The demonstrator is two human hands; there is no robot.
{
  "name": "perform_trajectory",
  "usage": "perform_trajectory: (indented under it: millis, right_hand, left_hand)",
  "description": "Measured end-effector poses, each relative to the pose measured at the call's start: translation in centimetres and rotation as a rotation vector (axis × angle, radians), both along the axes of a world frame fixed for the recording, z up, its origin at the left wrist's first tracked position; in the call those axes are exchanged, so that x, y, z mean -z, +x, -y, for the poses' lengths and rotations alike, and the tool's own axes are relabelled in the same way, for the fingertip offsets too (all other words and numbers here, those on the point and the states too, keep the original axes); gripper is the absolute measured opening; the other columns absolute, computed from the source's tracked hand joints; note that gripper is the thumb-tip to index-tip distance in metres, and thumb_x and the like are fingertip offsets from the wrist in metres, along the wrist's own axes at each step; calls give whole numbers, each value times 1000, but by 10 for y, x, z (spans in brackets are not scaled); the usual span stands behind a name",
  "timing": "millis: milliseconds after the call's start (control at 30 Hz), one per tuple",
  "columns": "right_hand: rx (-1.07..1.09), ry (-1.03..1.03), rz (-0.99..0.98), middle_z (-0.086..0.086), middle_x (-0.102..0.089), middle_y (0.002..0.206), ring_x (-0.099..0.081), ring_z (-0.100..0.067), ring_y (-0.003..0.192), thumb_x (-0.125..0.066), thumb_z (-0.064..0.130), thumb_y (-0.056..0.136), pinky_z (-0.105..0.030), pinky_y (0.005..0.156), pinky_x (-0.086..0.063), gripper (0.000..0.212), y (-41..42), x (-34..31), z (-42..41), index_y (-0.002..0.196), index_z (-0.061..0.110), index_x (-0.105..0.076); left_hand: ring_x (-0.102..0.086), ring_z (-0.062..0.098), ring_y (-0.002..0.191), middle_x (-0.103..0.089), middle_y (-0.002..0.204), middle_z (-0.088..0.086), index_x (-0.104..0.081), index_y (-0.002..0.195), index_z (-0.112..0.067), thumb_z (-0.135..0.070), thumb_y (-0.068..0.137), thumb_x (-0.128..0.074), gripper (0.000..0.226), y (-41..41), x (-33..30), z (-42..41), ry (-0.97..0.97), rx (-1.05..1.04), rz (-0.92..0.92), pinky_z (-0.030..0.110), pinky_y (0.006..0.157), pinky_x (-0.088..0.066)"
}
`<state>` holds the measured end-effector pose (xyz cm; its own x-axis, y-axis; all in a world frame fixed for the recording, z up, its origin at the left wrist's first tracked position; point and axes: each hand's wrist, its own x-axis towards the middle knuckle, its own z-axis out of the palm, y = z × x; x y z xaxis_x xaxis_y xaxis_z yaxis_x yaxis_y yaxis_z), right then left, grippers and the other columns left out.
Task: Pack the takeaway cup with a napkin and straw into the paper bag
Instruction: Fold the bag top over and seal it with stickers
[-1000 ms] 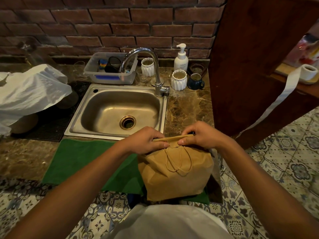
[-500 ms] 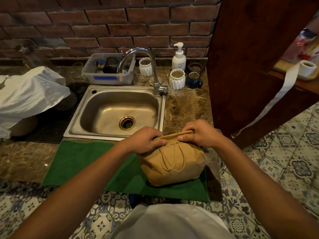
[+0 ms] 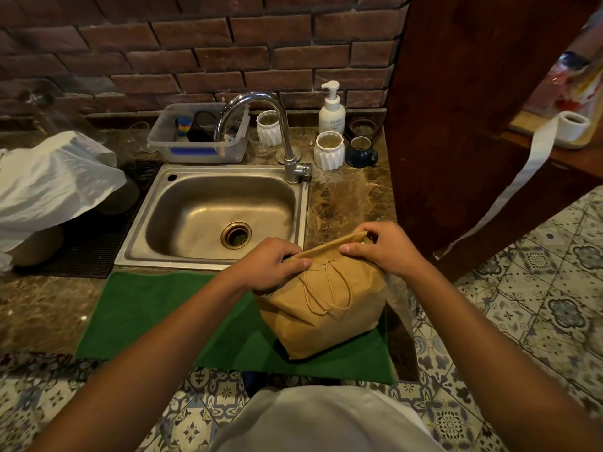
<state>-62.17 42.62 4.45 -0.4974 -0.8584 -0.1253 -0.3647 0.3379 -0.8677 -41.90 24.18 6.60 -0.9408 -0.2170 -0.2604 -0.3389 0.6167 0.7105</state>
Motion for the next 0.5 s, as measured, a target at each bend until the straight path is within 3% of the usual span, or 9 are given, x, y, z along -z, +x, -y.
perform_trajectory:
  millis: [167,267,333,400,500]
  right_hand:
    - [211,-43,127,7,-69,113,-65,-8,104,-82,41,83,-28,86,-54,41,-3,5,-9,117,22,-67]
    - [515,-31,102,5,-67,109,-64,-10,99,-74,39,92,-35,87,-57,39,-18,24,-20,122,16,-66]
    - [625,97,-34,-2,-66,115,-65,-20,103,-70,39,95,-45,91,-56,42,-30,44,-28,126,13,-63]
    - [635,279,-147,-12,-60,130,-63,-30,111,-67,43,95,-48,93,-54,51,-40,66,-37,133,10,-58]
    - [596,441,-128,-17,-58,135,-63,-36,114,-64,53,93,-51,94,-55,63,-44,94,-47,137,8,-56]
  left_hand:
    - [-46,2,52,-49,57,-10,-61,65,-26,-33,100,-63,36,7,4,2,9,-52,-14,24,54,-34]
    - [-46,2,52,-48,56,-10,-58,63,-28,-31,100,-62,38,11,3,3,4,-79,-17,25,54,-33]
    - [-46,1,53,-48,57,-11,-57,63,-30,-31,100,-61,38,12,3,2,-12,-112,-13,27,55,-34]
    - [-48,3,56,-51,59,-11,-58,65,-31,-31,100,-61,35,15,6,1,-12,-142,-4,29,57,-36]
    - [-50,8,59,-55,61,-9,-60,68,-30,-32,101,-61,32,17,9,-1,-14,-159,7,31,58,-38]
